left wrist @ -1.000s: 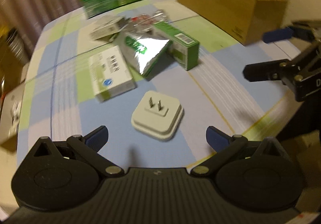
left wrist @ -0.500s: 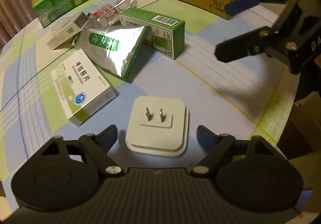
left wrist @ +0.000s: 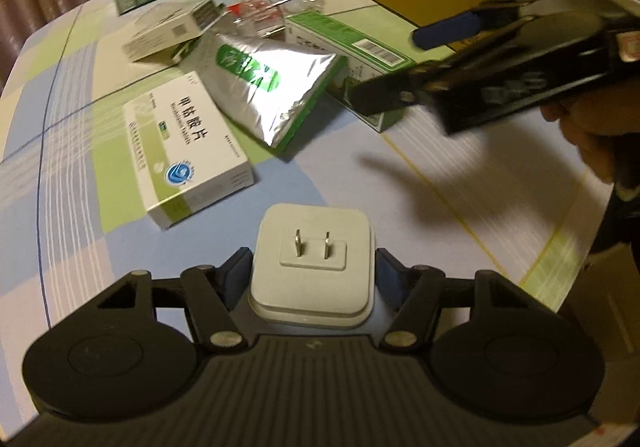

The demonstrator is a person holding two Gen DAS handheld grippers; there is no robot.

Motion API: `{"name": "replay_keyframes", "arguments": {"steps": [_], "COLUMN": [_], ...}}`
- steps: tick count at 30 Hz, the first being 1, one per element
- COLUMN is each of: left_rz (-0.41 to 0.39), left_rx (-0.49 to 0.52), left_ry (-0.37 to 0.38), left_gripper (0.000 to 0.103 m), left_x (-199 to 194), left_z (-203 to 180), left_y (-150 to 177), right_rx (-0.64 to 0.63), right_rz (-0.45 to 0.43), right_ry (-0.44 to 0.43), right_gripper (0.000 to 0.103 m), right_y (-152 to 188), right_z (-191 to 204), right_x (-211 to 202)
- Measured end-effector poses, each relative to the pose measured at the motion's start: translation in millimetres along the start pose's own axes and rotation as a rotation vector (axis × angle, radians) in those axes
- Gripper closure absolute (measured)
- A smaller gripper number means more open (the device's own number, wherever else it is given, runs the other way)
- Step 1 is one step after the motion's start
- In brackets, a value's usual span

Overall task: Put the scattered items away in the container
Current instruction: 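Grasp the white plug adapter with the left tool while the right tool grasps the long green box, then carry the white adapter and green box over the cardboard box with both tools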

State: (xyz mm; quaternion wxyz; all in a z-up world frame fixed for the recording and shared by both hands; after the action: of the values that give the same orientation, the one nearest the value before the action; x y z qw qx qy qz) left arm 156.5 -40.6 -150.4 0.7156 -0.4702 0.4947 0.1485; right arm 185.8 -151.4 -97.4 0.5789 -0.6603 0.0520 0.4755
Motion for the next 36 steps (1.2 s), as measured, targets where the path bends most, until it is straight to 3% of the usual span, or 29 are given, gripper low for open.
{"name": "replay_keyframes", "arguments": {"steps": [1,6,11,22,26,36], "left_rz": [0.001,-0.002,-0.009,-0.026,-0.032,-0.017], "left_rx": [-0.006,-0.055,-0.105,-0.163,-0.186,-0.187], "left_ry": [-0.007,-0.042,-0.060,-0.083,-0.088,-0.089], "left_gripper": [0.041,0.041,0.041,0.042,0.042,0.042], "left_x": [0,1,1,4,5,7], "left_z": [0,0,-6,-27,-27,-26], "left_y": [0,-1,-4,-13,-16,-16], "right_rx": [0.000,0.003,0.028,-0.044,-0.040,-0.030], "right_rz": [0.006,0.040,0.051,0.112,0.096,0.123], "right_ry": [0.005,0.034,0.049,0.062,0.068,0.056], "right_gripper": [0.027,0.064,0.075,0.074,0.045,0.045], "right_y": [-1,-2,7,64,60,45], "right_z": [-1,-8,-19,-17,-17,-19], "right_x": [4,18,5,-57,-51,-25]}}
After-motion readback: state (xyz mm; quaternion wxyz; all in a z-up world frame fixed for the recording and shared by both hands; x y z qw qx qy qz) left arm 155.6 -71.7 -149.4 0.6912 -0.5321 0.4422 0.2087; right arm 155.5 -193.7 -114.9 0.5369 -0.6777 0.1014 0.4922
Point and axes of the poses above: each gripper's, at about its wrist camera, not at the fingertips, and x roughly the way its jaws point, z to its left, y to its underside, the point moved 9 cm from there along x, roughly the way its jaws point, and after that the axes turned 6 degrees about -y, right-handed, at the moved point
